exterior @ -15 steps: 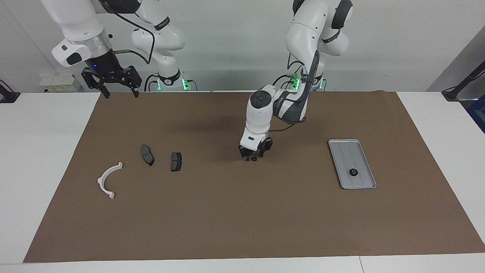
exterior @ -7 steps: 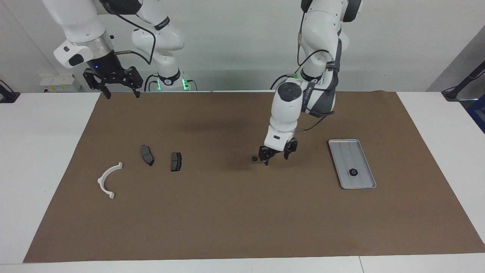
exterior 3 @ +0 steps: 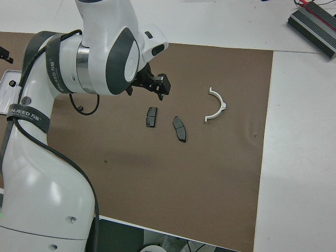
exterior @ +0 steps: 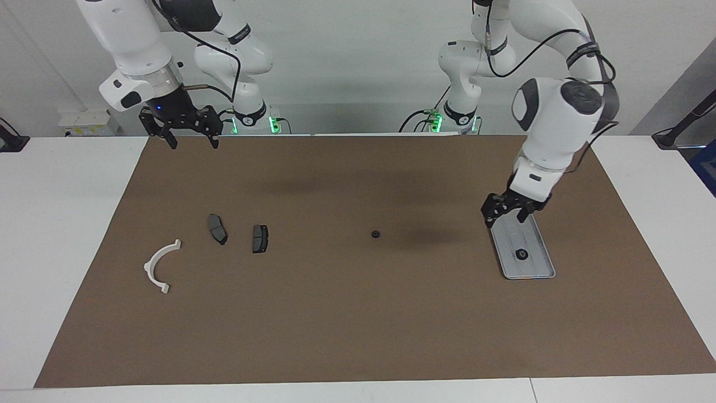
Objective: Place bearing gear from tray to pile
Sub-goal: 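Return the left gripper to the tray while the right gripper reaches center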
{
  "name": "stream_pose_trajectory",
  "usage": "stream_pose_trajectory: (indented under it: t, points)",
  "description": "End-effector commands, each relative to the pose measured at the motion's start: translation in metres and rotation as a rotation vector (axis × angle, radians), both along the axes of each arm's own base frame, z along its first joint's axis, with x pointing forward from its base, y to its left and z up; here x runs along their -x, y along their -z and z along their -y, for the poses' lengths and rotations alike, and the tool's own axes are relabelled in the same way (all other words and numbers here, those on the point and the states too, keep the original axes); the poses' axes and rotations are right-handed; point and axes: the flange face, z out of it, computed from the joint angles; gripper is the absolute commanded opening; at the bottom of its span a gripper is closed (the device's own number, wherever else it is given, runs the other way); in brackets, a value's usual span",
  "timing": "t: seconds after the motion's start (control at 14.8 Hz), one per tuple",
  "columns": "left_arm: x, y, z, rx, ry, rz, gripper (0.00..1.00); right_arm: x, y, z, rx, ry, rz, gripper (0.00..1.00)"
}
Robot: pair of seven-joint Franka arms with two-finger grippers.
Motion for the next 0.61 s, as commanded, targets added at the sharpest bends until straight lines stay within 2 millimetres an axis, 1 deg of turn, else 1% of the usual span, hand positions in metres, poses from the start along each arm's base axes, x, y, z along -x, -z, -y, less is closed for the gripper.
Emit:
stream_pose_trajectory:
  t: [0.0,0.07,0.14,0.2,0.27,0.41,0.54]
  points:
    - [-0.006,-0.003,-0.071,0.025,0.077,-0.009,0.92,0.011,0.019,-0.026,-0.011,0.010,0.001,1.00]
    - [-0.004,-0.001,-0.097,0.019,0.101,-0.008,0.92,0.012,0.025,-0.036,-0.010,0.019,0.003,1.00]
    - [-0.003,0.003,-0.115,0.015,0.118,-0.007,0.92,0.012,0.032,-0.049,-0.010,0.030,0.008,1.00]
    - [-0.004,0.009,-0.124,0.013,0.125,-0.006,0.92,0.014,0.039,-0.061,-0.010,0.044,0.011,1.00]
    - [-0.007,0.016,-0.125,0.010,0.124,0.002,0.91,0.015,0.045,-0.073,-0.010,0.060,0.014,1.00]
    - [-0.010,0.048,-0.126,0.004,0.116,0.013,0.91,0.015,0.058,-0.098,-0.012,0.087,0.025,1.00]
    - [-0.009,0.078,-0.122,-0.003,0.117,0.027,0.91,0.012,0.077,-0.125,-0.010,0.113,0.019,1.00]
